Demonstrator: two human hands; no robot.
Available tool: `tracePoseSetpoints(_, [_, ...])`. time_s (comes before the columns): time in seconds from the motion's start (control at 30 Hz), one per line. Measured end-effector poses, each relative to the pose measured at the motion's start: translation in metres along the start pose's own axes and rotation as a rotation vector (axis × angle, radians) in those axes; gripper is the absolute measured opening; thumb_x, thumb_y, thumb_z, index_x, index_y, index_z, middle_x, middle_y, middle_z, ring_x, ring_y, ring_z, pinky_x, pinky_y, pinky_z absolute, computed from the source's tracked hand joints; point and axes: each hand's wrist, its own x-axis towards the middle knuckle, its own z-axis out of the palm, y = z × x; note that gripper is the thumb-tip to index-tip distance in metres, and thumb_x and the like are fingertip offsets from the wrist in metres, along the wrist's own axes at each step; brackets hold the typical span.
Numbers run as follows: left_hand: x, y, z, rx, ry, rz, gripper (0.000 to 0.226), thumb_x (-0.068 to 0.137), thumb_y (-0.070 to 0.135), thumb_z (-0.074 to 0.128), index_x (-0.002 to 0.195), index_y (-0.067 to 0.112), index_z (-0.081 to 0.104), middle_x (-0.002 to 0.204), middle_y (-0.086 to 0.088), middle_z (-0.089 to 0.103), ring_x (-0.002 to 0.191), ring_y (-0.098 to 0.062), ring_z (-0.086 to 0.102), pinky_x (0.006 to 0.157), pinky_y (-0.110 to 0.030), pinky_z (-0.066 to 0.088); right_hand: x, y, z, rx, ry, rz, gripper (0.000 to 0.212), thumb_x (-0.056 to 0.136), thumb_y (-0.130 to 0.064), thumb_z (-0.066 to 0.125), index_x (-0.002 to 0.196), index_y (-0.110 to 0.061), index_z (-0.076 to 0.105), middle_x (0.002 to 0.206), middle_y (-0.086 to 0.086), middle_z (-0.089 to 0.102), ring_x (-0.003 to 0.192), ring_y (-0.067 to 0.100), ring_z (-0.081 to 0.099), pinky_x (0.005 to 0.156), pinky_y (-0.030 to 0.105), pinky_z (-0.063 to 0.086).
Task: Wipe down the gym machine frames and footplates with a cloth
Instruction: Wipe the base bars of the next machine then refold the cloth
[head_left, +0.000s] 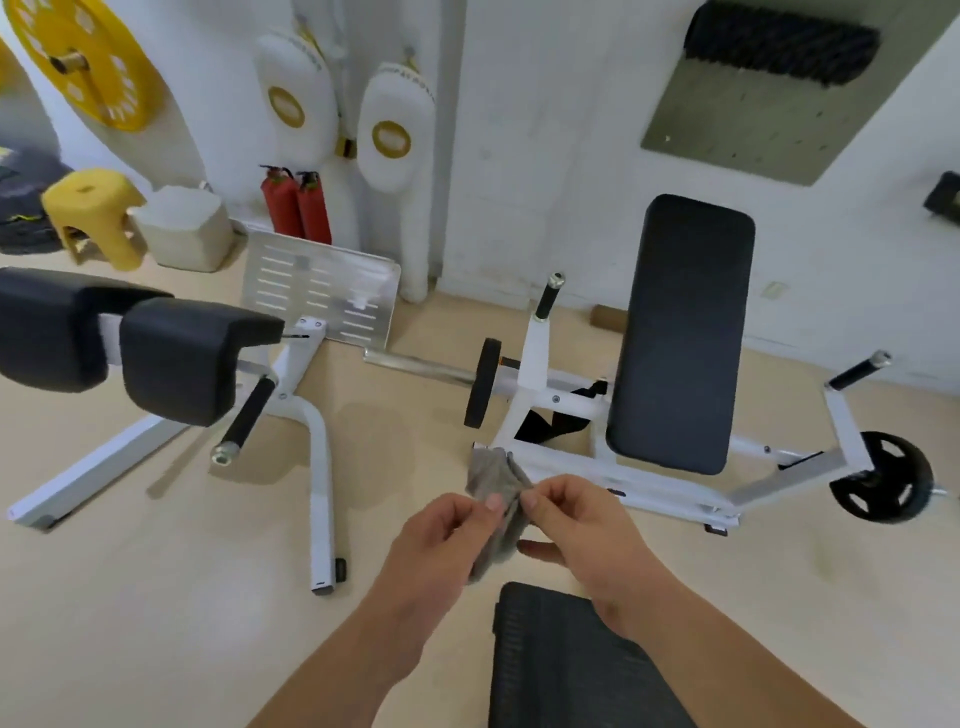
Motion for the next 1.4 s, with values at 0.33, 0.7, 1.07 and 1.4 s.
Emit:
tracePoseSetpoints(0.33, [0.118, 0.059, 0.080, -0.020, 0.008, -0.018, 0.013, 0.098, 0.015, 0.068, 0.092, 0.022, 0.078, 0.092, -0.004, 0.079, 0.094, -0.027, 0.075, 0.091, -0.053, 0.059, 0.075, -0.022, -0.039, 0.446, 0.239, 0.013, 0.018, 0.107, -0.022, 0.054, 0.122, -0.025, 0.063, 0.112, 0.006, 0.076, 0.103, 0.024, 0.073, 0.085, 0.046, 0.061])
tracePoseSetpoints(0.7, [0.288, 0.115, 0.103, 0.351, 0.222, -0.111, 0.016, 0.095, 0.020, 0.056, 0.086, 0.011, 0.066, 0.090, -0.014, 0.069, 0.091, -0.035, 0.066, 0.085, -0.050, 0.058, 0.245, -0.051, -0.136, 0.356, 0.600, 0.199, 0.006, 0.099, -0.027, 0.060, 0.103, -0.023, 0.064, 0.109, 0.008, 0.068, 0.105, 0.034, 0.066, 0.094, 0.057, 0.057])
tracePoseSetpoints(1.07, [0.466, 0.120, 0.097, 0.356, 0.160, -0.232, 0.014, 0.097, 0.017, 0.056, 0.092, 0.016, 0.069, 0.092, -0.017, 0.073, 0.073, -0.024, 0.065, 0.075, -0.045, 0.061, 0.415, -0.076, -0.122, 0.238, 0.621, 0.136, 0.013, 0.102, -0.034, 0.055, 0.108, -0.023, 0.061, 0.097, -0.006, 0.068, 0.092, 0.016, 0.065, 0.075, 0.034, 0.056])
tracePoseSetpoints(1.4, [0.623, 0.072, 0.037, 0.742, -0.073, -0.152, 0.022, 0.101, 0.024, 0.056, 0.122, 0.030, 0.059, 0.120, 0.008, 0.063, 0.104, -0.015, 0.063, 0.095, -0.036, 0.055, 0.571, 0.045, -0.084, -0.878, -0.079, 0.102, 0.061, 0.111, -0.031, 0.029, 0.164, -0.023, 0.000, 0.167, -0.011, -0.015, 0.158, 0.012, -0.009, 0.128, 0.033, -0.002])
